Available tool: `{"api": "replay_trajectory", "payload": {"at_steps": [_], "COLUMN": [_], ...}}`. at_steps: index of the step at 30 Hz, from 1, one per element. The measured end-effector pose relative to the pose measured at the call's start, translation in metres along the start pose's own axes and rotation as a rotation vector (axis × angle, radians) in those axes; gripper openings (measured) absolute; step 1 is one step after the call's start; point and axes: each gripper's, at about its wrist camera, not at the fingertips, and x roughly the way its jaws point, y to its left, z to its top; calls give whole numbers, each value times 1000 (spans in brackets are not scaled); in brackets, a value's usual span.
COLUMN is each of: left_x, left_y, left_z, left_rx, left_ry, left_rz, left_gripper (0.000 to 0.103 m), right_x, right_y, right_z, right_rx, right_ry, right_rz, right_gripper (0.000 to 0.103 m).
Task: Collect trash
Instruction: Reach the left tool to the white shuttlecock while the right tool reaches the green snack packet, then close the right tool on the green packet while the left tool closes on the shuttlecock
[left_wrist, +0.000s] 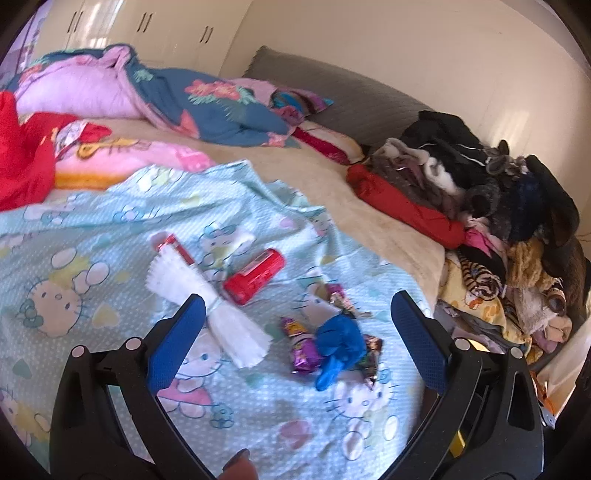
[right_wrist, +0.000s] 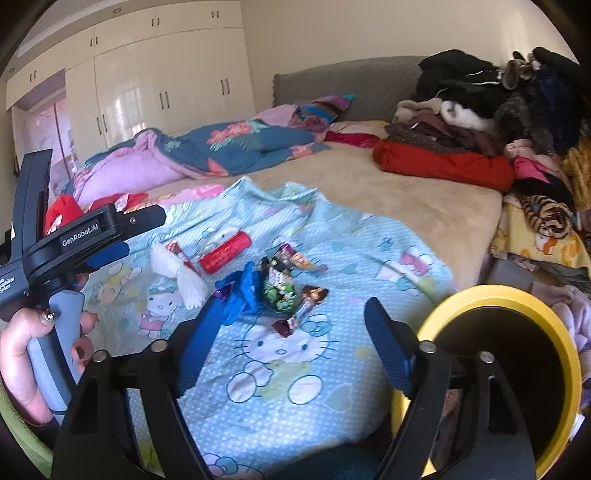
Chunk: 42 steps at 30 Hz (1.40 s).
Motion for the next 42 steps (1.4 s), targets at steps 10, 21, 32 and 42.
{"api": "replay_trajectory", "payload": {"at_steps": [10,21,32,42], "left_x": [28,52,76,95], "left_y": [37,49,58,73], "left_z": [-15,-28,-32,-29], "left_rx": [-90,-146,-185,-255], "left_ry": [105,185,229,269], "left_rz": [34,27,47,67], "left_gripper": [62,55,55,35], "right_x": [55,98,122,85], "right_y": [12,22,23,9], "right_z": [-4,-1,-2,2], "right_rx": [-50,-110,-98,-18], "right_ry": [126,209,232,92], "right_rz": [53,48,46,114], "right_gripper": [34,24,2,2]}}
